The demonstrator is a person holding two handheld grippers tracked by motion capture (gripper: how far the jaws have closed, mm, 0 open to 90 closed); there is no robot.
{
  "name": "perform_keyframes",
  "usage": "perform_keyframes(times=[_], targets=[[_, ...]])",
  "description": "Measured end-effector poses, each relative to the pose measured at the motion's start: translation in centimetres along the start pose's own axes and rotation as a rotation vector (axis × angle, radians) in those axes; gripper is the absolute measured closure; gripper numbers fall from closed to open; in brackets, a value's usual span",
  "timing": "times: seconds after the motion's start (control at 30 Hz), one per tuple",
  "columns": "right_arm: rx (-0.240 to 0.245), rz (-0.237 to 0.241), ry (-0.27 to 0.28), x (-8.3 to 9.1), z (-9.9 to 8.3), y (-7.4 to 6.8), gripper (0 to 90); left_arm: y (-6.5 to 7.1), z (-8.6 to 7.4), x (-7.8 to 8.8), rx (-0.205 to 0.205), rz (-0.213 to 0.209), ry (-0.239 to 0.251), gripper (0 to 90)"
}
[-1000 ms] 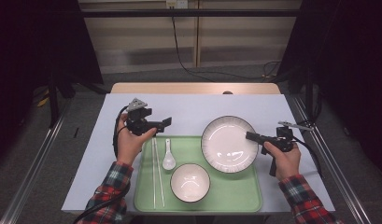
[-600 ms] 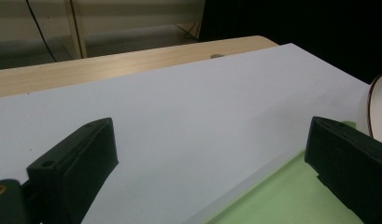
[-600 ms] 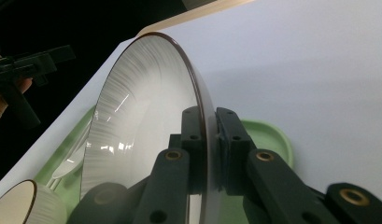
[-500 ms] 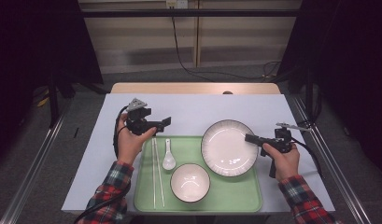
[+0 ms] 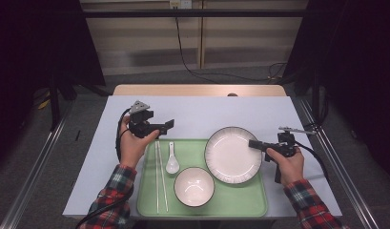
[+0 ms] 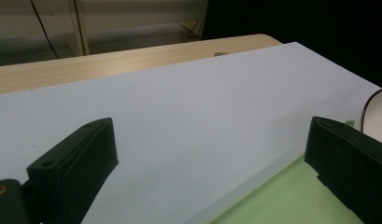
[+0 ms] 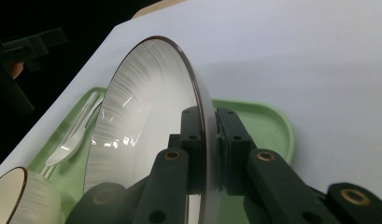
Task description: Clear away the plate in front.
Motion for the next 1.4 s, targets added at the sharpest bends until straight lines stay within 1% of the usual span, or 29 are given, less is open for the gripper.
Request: perform_keyframes(times=[0.17, 0.3, 0.37, 0.43, 0.47, 0.53, 0.6, 0.67, 0.7, 0.77, 0.83, 0.9, 1.03, 1.17, 1.23, 1.27, 1.37, 1.4], targets=[[0.021, -0.033, -0.021, 0.0, -0.2, 0.2, 83.2, 0.1, 0.0, 0.0, -0.003, -0.003, 0.001, 2.4], [0.039, -0.037, -0.031, 0.1, -0.3, 0.1, 82.8, 0.0, -0.1, 0.0, -0.003, 0.002, -0.006, 2.5], [0.047, -0.045, -0.041, 0.2, -0.5, 0.1, 82.0, 0.0, -0.1, -0.1, 0.003, -0.004, -0.006, 2.5], [0.052, -0.069, -0.054, 0.3, -0.6, 0.2, 80.9, -0.1, -0.1, -0.1, 0.001, 0.0, -0.007, 2.5], [0.052, -0.071, -0.063, 0.3, -0.7, 0.2, 80.7, -0.1, -0.1, -0.1, 0.003, 0.003, -0.002, 2.5], [0.052, -0.065, -0.068, 0.4, -0.8, 0.2, 80.7, 0.0, 0.0, 0.0, -0.001, 0.001, -0.004, 2.6], [0.05, -0.06, -0.085, 0.4, -0.9, 0.1, 80.3, 0.0, 0.0, 0.0, 0.0, -0.001, -0.005, 2.6], [0.05, -0.063, -0.104, 0.2, -1.2, 0.1, 79.0, 0.0, 0.0, 0.0, 0.0, 0.004, -0.004, 2.6], [0.053, -0.067, -0.111, 0.2, -1.3, 0.1, 78.5, -0.1, -0.1, 0.0, 0.003, -0.002, -0.004, 2.6], [0.054, -0.072, -0.114, 0.2, -1.3, 0.1, 78.3, -0.2, -0.1, 0.0, 0.002, 0.004, -0.007, 2.6], [0.058, -0.066, -0.111, 0.2, -1.3, 0.0, 78.5, -0.3, -0.1, 0.1, 0.008, 0.004, -0.006, 2.6], [0.068, -0.075, -0.114, 0.2, -1.4, 0.1, 77.7, -0.4, -0.1, 0.1, 0.004, 0.006, -0.004, 2.6], [0.077, -0.082, -0.137, 0.3, -1.6, 0.2, 76.4, -0.4, 0.0, 0.2, 0.005, 0.008, -0.001, 2.7], [0.1, -0.095, -0.15, 0.5, -1.8, 0.3, 75.2, -0.5, -0.1, 0.2, 0.001, 0.01, -0.003, 2.8], [0.135, -0.108, -0.16, 0.5, -1.9, 0.4, 72.7, -0.4, -0.1, 0.2, 0.001, 0.01, -0.005, 2.8], [0.143, -0.119, -0.164, 0.5, -1.9, 0.5, 71.0, -0.4, -0.1, 0.1, 0.002, 0.007, -0.007, 2.8], [0.182, -0.144, -0.153, 0.9, -1.8, 0.6, 68.1, -0.5, -0.1, 0.0, -0.003, 0.004, -0.008, 2.8], [0.18, -0.134, -0.144, 1.1, -1.8, 0.5, 66.8, -0.5, -0.2, 0.0, 0.0, 0.012, -0.013, 2.8]])
Point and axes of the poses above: each handheld gripper's, and its own axes: x roughly backward along the jaws, z roughly out of its top, y roughly to its right, the point moved 3 cm from there along -x, roughly forward along the jaws, and after that the axes turned 8 degrees about z, right-handed, at the moved point
